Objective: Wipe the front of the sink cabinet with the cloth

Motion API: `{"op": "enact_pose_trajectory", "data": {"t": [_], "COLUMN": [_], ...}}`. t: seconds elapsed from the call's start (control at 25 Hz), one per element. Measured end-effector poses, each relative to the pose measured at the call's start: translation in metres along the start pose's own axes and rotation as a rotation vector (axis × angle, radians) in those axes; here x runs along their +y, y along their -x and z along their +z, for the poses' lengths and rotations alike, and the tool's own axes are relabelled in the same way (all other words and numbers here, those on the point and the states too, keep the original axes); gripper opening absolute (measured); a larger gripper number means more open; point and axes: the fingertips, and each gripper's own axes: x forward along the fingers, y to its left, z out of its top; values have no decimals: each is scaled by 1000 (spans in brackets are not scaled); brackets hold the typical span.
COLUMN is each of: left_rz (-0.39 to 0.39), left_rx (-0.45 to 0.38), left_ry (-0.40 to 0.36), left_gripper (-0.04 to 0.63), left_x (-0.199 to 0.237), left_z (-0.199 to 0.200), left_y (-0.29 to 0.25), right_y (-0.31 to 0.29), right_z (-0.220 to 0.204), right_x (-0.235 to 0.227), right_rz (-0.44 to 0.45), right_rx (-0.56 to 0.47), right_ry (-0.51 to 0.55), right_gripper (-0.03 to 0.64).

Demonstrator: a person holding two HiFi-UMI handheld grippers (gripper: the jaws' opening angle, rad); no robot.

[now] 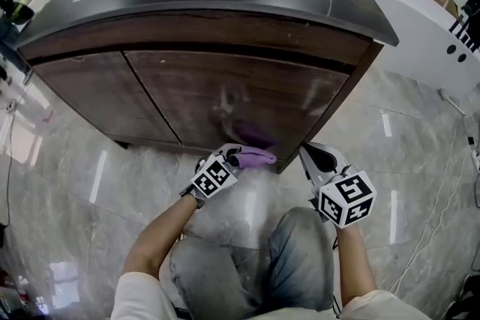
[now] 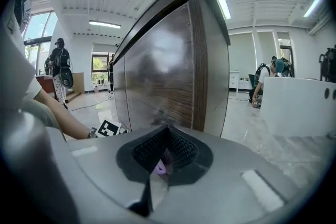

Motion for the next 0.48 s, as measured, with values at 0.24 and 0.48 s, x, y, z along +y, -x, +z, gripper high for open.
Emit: {"op": "enact_pose_trajectory", "data": {"t": [0.24, 0.48], "left_rz": [-127, -185], "left_rx": [33, 18], "left_ry": [-26, 21], "left_gripper": [51, 51], "left_x": [-47, -64], "left_z": [20, 39], "left_y": [-58, -77], "right_y": [24, 45], "right_z": [-12, -23], "right_x": [-26, -49], "right_rz": [-73, -134], "right_rx": [3, 9], "right_ry": [-28, -58], "right_gripper": [6, 6]}}
